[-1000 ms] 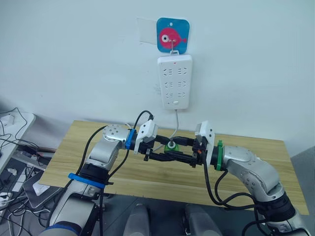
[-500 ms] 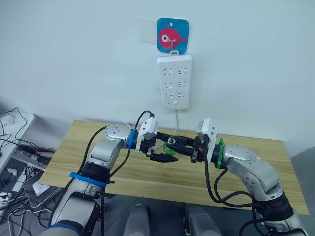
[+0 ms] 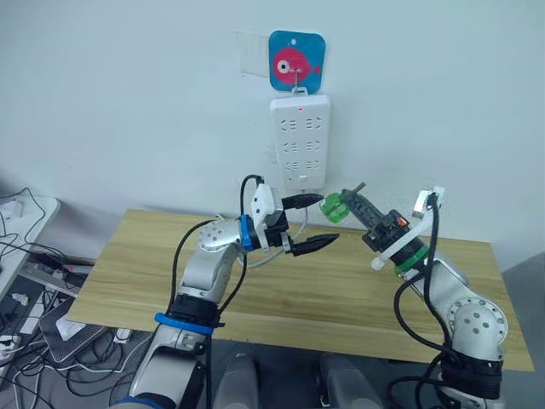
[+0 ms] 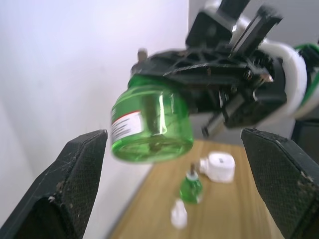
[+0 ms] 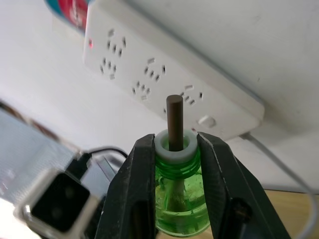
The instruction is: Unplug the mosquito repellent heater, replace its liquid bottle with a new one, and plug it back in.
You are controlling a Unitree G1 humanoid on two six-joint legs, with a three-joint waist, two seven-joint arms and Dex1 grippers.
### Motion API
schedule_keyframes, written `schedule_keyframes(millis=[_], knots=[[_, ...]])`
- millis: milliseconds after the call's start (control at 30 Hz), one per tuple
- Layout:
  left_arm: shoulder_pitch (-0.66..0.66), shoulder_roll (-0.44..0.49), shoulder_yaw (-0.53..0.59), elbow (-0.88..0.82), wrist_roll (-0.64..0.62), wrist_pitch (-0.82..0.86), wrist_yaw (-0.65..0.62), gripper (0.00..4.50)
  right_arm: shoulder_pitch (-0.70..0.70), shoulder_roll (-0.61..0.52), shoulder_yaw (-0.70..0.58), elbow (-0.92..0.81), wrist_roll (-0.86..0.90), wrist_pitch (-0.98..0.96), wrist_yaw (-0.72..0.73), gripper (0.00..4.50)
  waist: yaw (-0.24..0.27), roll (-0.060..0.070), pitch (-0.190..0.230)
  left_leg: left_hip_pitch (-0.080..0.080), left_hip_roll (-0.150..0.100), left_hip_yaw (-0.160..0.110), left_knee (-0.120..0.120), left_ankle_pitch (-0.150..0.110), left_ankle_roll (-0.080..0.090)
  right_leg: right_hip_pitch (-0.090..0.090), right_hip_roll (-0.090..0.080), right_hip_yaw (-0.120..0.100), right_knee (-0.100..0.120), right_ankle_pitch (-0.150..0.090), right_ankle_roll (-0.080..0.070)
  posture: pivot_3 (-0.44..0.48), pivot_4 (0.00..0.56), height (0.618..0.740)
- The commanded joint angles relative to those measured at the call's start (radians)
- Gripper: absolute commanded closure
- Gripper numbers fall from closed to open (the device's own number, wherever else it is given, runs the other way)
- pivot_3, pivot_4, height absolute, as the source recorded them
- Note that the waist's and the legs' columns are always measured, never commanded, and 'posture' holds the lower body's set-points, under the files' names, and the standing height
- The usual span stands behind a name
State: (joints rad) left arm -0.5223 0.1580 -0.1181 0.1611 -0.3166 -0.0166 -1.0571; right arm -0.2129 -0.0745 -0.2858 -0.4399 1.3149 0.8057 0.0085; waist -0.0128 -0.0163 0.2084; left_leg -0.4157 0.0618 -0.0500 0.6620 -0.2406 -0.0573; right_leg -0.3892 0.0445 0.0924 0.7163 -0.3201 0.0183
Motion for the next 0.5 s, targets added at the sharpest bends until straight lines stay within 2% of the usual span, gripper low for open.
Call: schedule_keyframes(millis=[33, 200, 500], knots=[[-0.018, -0.041, 0.014, -0.002, 0.024, -0.104, 0.082, 0.0, -0.012, 0.023, -0.014, -0.063, 0.162, -0.058, -0.134, 3.65, -0.004, 0.0, 0.0, 0.0, 0.0, 0.0, 0.0, 0.0, 0.0, 0.0, 0.0, 0.0, 0.0, 0.0, 0.0, 0.034, 0.146, 0.74], [-0.035, -0.067, 0.01, 0.03, 0.038, -0.168, 0.132, 0.0, -0.026, 0.007, 0.01, -0.069, 0.237, -0.108, -0.219, 3.65, -0.013, 0.0, 0.0, 0.0, -0.001, 0.001, 0.0, 0.0, 0.0, 0.0, 0.0, 0.0, 0.0, 0.0, 0.0, 0.031, 0.145, 0.74], [-0.043, -0.084, -0.006, 0.051, 0.034, -0.202, 0.155, 0.0, -0.013, -0.025, 0.08, -0.088, 0.281, -0.146, -0.247, 3.65, -0.017, 0.0, 0.0, 0.0, -0.001, 0.001, 0.0, 0.0, 0.0, 0.0, 0.0, 0.0, 0.0, 0.0, 0.0, 0.03, 0.145, 0.74]])
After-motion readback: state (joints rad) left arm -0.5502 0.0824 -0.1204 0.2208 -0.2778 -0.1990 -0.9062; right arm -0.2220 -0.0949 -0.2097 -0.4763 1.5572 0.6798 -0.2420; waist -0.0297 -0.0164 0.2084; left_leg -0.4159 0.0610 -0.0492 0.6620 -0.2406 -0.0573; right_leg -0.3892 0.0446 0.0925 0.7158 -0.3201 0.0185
